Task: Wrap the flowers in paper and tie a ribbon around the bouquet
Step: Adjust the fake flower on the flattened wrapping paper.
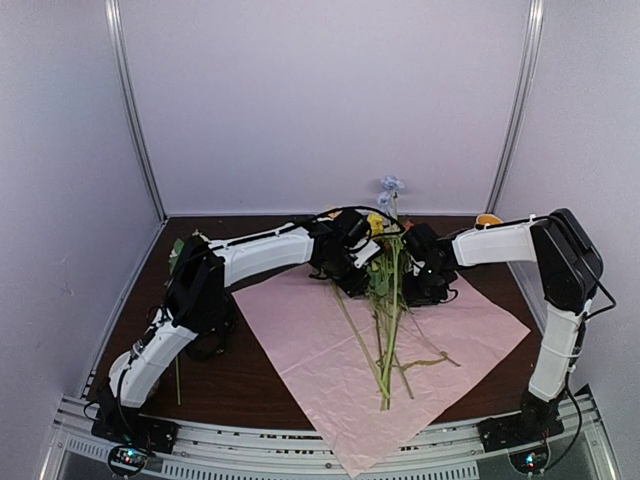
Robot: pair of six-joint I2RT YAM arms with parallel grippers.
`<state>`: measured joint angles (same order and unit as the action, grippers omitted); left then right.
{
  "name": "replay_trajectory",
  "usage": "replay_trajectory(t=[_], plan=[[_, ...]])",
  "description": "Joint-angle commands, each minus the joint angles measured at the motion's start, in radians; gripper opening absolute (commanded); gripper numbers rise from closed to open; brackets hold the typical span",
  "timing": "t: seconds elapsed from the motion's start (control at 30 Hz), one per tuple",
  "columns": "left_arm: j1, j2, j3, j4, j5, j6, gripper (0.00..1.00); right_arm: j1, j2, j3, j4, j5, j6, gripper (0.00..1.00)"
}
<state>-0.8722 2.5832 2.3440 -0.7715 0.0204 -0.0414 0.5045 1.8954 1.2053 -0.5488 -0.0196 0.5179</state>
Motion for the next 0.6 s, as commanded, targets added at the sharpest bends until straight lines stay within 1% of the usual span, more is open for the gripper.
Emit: replay_trajectory(t=[0.0,0.07,0.17,0.37,0.5,0.57], plan=[[0.005,0.039,0.061,0.010,-0.018,0.026,0.52,0.009,-0.012,-0.033,0.072,-0.083,-0.006,0.31],[0.006,0.050,0.078,0.002,-0.020,0.026,0.51,0.009,-0.024,-0.052,0.082,-0.096,0.005,0.31],[0.011,0.003,0.051,0.010,-0.012,0.006,0.47,0.005,-0.045,-0.046,0.020,-0.042,0.022,0.31],[0.048,-0.247,-0.208,0.137,0.003,-0.026,0.47,-0.021,-0.165,-0.039,-0.077,0.046,0.031,0.31],[0.098,-0.389,-0.373,0.137,-0.027,-0.064,0.46,-0.023,-0.200,-0.049,-0.116,0.075,0.033,0.30],[0.133,-0.474,-0.492,0.123,-0.061,-0.107,0.45,-0.021,-0.209,-0.076,-0.109,0.074,0.048,0.31]])
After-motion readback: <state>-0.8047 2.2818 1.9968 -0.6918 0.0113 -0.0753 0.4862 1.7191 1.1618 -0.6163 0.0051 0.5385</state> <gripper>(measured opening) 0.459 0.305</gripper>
